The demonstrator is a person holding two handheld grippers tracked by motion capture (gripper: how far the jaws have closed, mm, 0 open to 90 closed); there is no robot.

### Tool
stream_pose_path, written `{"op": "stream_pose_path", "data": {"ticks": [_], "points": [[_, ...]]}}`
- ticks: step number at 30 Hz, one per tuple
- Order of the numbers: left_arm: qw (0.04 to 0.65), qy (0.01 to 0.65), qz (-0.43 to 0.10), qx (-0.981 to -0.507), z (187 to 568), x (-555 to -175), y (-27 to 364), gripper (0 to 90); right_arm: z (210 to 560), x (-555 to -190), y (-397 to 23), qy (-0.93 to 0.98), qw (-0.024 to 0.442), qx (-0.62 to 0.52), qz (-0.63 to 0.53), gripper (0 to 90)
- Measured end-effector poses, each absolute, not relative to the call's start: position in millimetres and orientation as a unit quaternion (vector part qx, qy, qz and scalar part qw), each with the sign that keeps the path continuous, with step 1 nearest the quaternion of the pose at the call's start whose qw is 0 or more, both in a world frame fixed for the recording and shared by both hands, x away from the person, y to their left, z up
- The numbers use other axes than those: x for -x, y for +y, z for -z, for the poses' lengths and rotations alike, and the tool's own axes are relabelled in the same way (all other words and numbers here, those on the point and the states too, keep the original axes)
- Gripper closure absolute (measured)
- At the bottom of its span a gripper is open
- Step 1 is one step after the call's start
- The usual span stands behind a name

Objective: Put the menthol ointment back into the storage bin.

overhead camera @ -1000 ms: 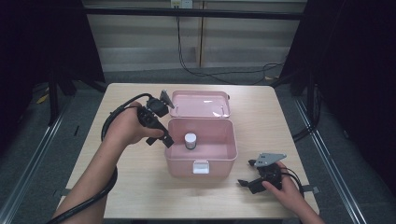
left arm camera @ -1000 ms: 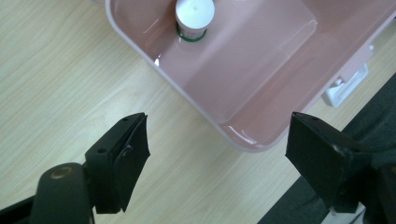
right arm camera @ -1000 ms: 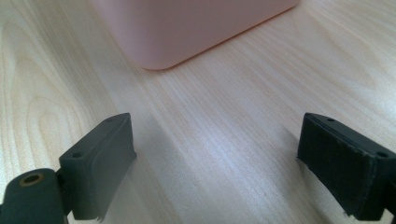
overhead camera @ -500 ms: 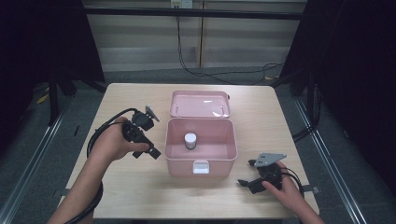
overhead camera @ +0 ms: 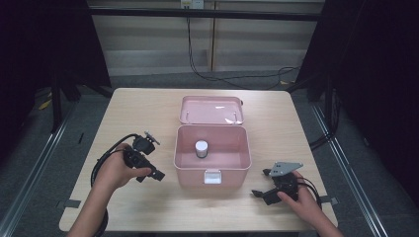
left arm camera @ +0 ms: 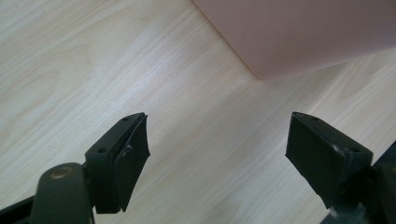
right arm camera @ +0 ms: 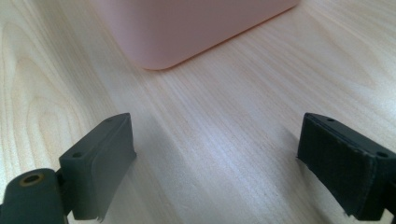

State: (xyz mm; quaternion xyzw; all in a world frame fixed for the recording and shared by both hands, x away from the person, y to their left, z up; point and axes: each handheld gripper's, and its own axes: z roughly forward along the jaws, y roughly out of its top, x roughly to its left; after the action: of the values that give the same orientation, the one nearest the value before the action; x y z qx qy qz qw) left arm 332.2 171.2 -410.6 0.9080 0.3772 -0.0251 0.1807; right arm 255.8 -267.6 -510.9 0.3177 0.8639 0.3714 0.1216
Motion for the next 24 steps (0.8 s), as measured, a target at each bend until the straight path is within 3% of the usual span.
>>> {"op": "stream_pose_path", "data": {"ticks": [24], "points": [[0.257, 0.352, -0.034, -0.899, 483, -315, 169, 19.6, 511, -256, -267, 0.864, 0.122, -0.318, -0.372, 10.4]]}}
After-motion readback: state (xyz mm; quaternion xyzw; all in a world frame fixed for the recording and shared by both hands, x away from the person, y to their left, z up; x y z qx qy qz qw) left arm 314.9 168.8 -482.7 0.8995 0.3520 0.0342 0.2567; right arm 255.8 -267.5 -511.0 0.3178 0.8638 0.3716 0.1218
